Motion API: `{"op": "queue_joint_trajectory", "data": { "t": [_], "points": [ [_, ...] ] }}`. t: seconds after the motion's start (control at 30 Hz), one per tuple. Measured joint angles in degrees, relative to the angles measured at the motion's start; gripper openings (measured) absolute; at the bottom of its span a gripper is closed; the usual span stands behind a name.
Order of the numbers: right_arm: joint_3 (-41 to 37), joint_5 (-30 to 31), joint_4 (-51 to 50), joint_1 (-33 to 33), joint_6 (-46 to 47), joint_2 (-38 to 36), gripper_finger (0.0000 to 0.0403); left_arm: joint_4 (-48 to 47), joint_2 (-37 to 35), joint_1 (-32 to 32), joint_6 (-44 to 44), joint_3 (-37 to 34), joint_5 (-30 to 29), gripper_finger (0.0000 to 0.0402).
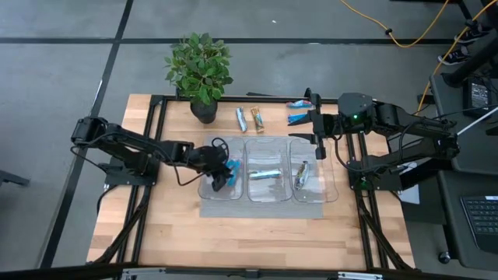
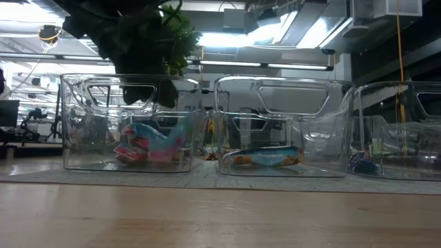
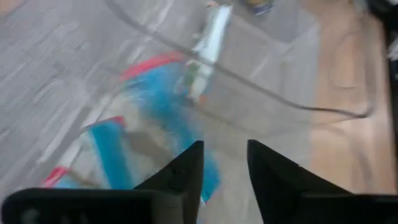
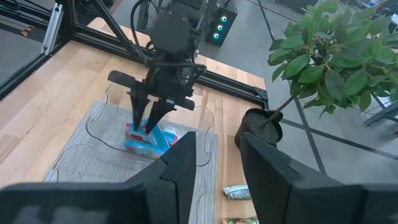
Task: Pick and place Granola Bars by type
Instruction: Put the red granola bar into the left transparent bin, then put the blue granola bar into the right transparent bin
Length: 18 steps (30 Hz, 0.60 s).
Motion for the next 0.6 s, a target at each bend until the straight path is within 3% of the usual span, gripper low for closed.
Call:
{"op": "queue_joint_trajectory", "data": {
  "t": [0.27,0.6],
  "points": [
    [0.00,0.00,0.00,0.00,0.00,0.00,0.0129,1.93,0.00,-1.91,2.38,3.02,0.33,0.0172],
    [-0.02,0.02,0.57,0.01,-1.07,0.00,0.0129,1.56,-0.02,-5.69,10.86,12.49,0.35,0.0182]
  ]
}}
